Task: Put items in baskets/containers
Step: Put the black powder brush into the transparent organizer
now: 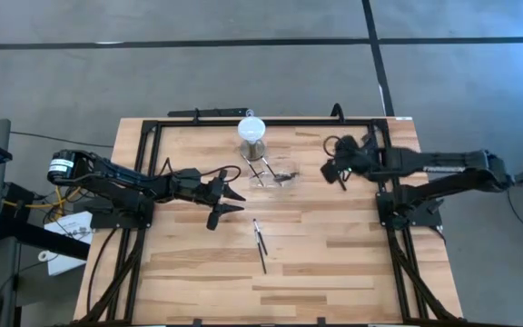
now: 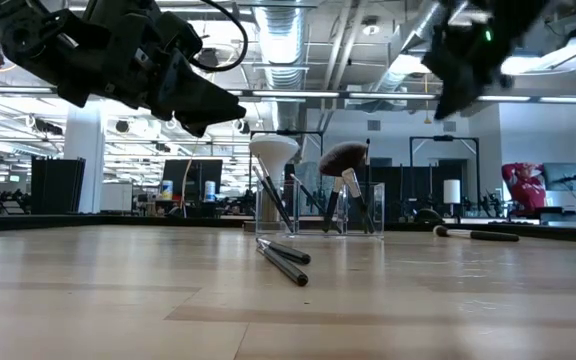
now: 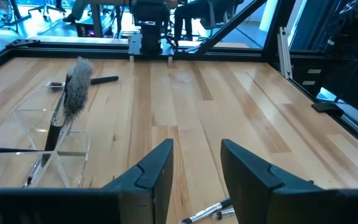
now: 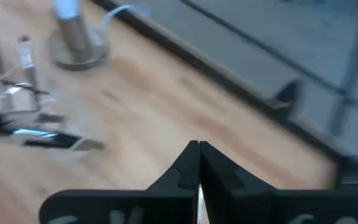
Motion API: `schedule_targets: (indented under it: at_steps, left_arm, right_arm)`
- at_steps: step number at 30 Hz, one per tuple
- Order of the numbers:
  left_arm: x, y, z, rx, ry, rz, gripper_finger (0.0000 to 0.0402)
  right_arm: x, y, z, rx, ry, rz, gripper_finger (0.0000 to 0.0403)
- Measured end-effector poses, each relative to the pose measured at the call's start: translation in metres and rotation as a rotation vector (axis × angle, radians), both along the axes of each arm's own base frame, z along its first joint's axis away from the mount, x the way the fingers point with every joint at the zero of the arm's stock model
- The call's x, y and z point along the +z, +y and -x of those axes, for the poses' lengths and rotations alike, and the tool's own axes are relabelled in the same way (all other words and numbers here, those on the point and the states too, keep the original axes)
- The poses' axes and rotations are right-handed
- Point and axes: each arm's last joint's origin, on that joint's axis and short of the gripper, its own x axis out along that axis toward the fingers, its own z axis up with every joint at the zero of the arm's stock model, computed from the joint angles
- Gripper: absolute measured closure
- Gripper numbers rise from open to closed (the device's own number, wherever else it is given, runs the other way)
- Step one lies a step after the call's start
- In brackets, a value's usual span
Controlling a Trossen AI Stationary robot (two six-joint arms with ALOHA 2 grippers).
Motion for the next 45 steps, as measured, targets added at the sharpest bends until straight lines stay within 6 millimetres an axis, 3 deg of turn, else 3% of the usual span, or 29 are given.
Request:
schedule_targets:
  at_steps: [3,6,14,25,32,39,45]
  left_arm:
    - [0.000,0.000,0.000,0.000,0.000,0.000,0.0271]
    - [0.000,0.000,0.000,0.000,-0.001,0.000,0.0271]
    - [0.001,0.000,0.000,0.000,-0.015,0.000,0.0271]
    - [0.001,0.000,0.000,0.000,-0.016,0.000,0.0271]
    - [0.001,0.000,0.000,0.006,-0.008,0.031,0.0271]
    - [0.001,-0.001,0.000,0.010,0.003,0.055,0.0271]
    - [0.001,-0.002,0.000,0.004,0.003,0.059,0.0271]
  right_arm:
    - [-0.036,-0.001,0.006,0.027,-0.067,-0.010,0.0398]
    - [-0.060,-0.007,0.013,0.011,-0.030,-0.011,0.0383]
    - [-0.088,-0.031,0.020,-0.122,0.038,-0.160,0.0300]
    - [-0.136,-0.037,0.001,-0.141,0.240,-0.280,0.0230]
    - [-0.156,-0.048,-0.004,-0.172,0.280,-0.351,0.0235]
    - [-0.159,-0.045,-0.006,-0.158,0.268,-0.322,0.0262]
    - [-0.174,-0.037,0.013,-0.203,0.084,-0.275,0.0274]
